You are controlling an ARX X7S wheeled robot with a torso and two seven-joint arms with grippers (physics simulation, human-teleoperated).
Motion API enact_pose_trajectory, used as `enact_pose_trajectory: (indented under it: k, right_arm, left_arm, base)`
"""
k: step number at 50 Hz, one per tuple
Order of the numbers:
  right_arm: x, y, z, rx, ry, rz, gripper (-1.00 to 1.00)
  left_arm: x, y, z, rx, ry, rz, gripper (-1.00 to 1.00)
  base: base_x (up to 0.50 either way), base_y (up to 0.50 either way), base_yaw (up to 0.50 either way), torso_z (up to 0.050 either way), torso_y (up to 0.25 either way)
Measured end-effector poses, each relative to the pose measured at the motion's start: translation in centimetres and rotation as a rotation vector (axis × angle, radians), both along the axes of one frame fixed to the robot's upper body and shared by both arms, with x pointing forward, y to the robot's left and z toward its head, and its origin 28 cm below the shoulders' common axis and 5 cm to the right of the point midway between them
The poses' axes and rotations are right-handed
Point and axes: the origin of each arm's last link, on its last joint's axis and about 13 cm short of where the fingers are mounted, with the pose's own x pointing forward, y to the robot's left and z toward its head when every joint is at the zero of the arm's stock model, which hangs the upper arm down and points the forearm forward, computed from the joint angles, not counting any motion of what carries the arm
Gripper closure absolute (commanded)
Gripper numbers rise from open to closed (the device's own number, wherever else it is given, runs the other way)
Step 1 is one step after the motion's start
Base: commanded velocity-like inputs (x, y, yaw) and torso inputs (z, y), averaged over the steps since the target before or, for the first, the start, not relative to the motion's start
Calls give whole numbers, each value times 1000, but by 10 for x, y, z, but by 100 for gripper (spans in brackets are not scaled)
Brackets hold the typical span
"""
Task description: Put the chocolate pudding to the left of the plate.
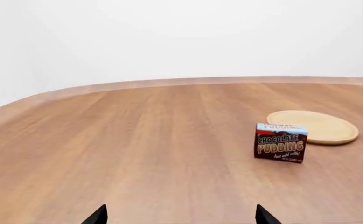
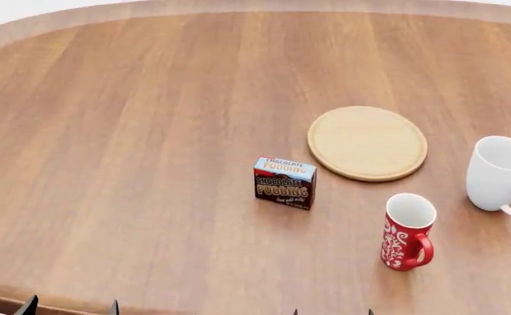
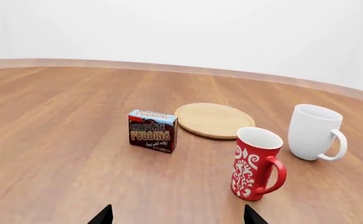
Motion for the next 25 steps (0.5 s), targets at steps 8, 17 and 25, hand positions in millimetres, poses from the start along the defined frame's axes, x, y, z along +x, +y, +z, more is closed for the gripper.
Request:
enact_pose_trajectory:
  k: [8,17,25]
  right_arm:
    - [0,1,0,-5,1,2,-100]
    - [0,1,1,-11,1,4,-100]
    - [0,2,0,-18,2,6,-100]
  left_arm:
    - [1,0,-2,1,2,-3,-100]
    - [2,-1,-6,4,7,-11,-100]
    - [5,-1,-10,5,12,-19,-100]
  base:
    - [0,138,0,0,0]
    - [0,137,0,0,0]
    - [0,136,0,0,0]
